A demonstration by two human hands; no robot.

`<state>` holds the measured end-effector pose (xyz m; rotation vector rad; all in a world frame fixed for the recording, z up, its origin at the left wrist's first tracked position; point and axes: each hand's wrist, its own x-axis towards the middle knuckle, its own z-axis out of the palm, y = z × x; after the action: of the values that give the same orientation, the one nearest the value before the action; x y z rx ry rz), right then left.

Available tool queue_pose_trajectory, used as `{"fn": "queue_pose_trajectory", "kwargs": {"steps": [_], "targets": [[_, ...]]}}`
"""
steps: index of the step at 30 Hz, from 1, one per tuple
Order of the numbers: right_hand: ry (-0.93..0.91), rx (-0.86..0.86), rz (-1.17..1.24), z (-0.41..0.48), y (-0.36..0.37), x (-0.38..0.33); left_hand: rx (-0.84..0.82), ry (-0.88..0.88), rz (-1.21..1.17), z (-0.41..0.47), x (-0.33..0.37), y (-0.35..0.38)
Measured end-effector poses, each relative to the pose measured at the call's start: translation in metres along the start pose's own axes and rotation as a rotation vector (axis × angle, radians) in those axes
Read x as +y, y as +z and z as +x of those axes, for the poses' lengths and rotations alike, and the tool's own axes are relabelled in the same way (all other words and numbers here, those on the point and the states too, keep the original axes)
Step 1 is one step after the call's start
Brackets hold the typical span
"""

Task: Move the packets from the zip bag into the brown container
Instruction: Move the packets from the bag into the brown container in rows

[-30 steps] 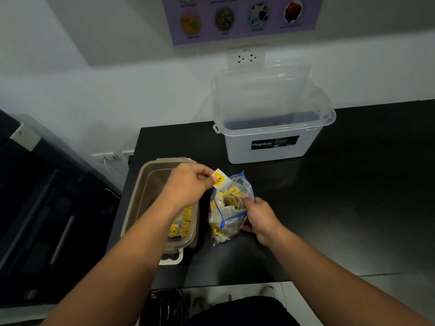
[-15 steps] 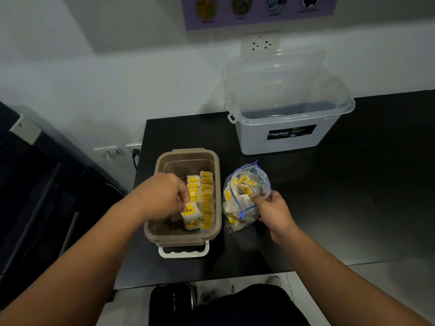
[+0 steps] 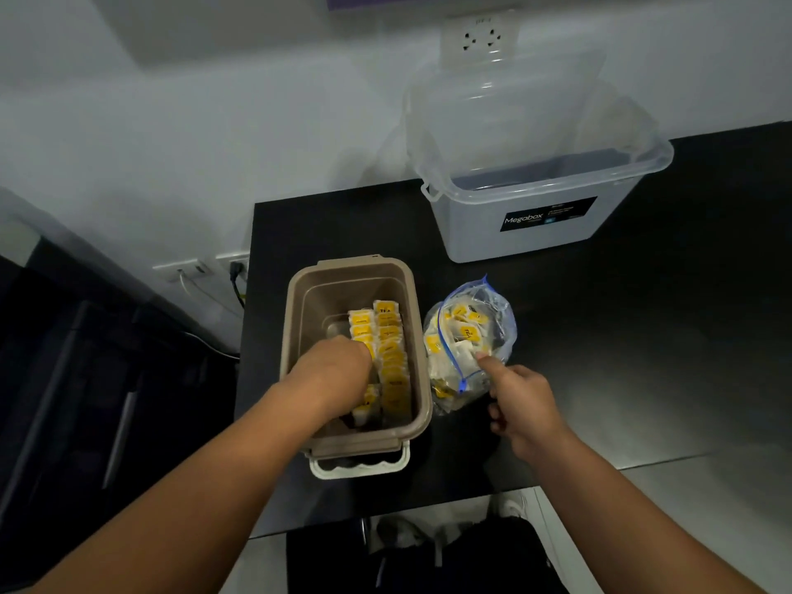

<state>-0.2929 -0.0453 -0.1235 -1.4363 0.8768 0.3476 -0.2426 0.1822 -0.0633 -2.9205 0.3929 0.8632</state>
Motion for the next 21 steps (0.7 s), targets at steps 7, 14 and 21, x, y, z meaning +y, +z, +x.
{"fn": "queue_pose_trajectory", "kwargs": {"steps": [7,14,21], "targets": [[0.058,-0.048,0.156,0.0,0.002,-0.004,-0.048,-0.015,-0.032,0.01,-0.004,0.009],[-0.042,0.117,0.204,0.014,-0.002,0.003,-0.042,-0.008,-0.046,0.013,-0.009,0.008],[-0.163,0.073,-0.009,0.015,-0.008,-0.01,-0.131,-0.009,-0.089,0.004,-0.006,-0.019]]}}
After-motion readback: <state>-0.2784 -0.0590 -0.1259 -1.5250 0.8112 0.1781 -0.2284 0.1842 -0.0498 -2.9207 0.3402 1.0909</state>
